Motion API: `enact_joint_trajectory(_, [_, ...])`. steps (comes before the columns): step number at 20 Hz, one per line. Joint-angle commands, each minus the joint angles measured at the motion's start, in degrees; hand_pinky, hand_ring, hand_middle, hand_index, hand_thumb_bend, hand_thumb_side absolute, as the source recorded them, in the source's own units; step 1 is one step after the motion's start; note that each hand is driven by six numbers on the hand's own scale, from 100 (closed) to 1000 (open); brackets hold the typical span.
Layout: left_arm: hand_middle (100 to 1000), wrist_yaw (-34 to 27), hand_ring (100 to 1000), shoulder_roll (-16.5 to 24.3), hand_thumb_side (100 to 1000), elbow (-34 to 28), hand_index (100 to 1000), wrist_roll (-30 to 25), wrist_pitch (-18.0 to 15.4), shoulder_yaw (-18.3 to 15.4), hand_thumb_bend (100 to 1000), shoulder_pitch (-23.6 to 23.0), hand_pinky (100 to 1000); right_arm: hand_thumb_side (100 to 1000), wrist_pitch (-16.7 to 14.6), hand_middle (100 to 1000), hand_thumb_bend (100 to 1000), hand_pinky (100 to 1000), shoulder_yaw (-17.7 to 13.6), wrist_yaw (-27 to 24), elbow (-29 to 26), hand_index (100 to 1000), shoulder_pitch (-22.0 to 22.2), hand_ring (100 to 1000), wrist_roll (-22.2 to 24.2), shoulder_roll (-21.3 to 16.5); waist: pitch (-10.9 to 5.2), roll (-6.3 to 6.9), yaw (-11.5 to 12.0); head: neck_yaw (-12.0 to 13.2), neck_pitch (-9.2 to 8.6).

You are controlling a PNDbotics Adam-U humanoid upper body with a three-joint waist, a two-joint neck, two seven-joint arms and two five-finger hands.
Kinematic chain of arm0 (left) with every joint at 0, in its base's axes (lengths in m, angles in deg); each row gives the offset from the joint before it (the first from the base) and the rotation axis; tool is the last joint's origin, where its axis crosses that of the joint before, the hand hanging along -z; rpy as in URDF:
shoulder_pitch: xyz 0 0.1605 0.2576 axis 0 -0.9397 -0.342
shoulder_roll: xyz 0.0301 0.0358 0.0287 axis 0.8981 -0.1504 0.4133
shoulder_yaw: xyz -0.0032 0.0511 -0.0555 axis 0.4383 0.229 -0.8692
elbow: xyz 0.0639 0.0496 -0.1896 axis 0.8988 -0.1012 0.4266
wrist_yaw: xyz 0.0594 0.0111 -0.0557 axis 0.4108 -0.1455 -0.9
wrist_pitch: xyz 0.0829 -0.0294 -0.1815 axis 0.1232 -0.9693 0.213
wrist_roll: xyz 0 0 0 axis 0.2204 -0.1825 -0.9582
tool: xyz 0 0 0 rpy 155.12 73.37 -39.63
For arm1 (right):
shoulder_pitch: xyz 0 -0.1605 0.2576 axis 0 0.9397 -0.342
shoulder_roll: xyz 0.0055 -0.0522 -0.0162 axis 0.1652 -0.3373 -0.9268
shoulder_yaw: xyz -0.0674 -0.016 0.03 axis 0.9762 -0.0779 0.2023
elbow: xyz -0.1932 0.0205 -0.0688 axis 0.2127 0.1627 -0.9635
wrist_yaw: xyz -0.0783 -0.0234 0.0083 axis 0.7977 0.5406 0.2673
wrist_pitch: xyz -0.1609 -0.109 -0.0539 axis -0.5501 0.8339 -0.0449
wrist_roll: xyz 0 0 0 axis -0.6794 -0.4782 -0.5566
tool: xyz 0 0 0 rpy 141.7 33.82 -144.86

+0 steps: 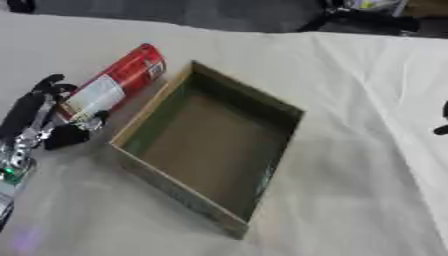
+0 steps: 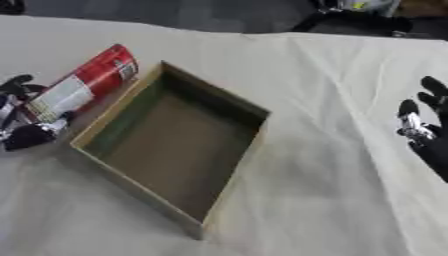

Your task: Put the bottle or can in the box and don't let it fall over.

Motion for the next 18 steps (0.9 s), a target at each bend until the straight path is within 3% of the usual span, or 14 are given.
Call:
enact_joint_trajectory(1, [985,-1.42,804,0.86,455,1.69,871,-1.91,0.55,0.81,370,-0.52,555,646,-0.08,999,100,574,-0.54,0.00,-1.41,1000,-0.29,1000,0.00,-1.03,-1.05,0.18,-0.12,-0.15,-0.60])
enact_joint_trajectory(10, [930,-4.04,754,0.54,352,2.97,821,-6.33,1.80,0.83,310,-0.66,474,646,-0.11,996,100,574,-0.58,-0.03,-1.47,1000,-0.27,1000,-0.05,-0.95,-1.03,0.02,-0.24,-0.18,-0.77])
enact_joint_trajectory(14, [917,-5.15,735,0.25,254,3.99,812,-6.96,1.95,0.74,238,-0.73,432,645,-0.12,995,100,574,-0.61,-0.09,-1.52,1000,-0.28,1000,-0.08,-0.92,-1.01,-0.07,-0.25,-0.23,-0.77])
enact_joint_trajectory(18, [893,-6.57,705,0.07,212,4.41,789,-6.51,2.06,0.65,189,-0.73,387,646,-0.11,994,100,574,-0.61,-0.10,-1.55,1000,-0.27,1000,-0.09,-0.86,-1.01,-0.16,-0.20,-0.25,-0.79])
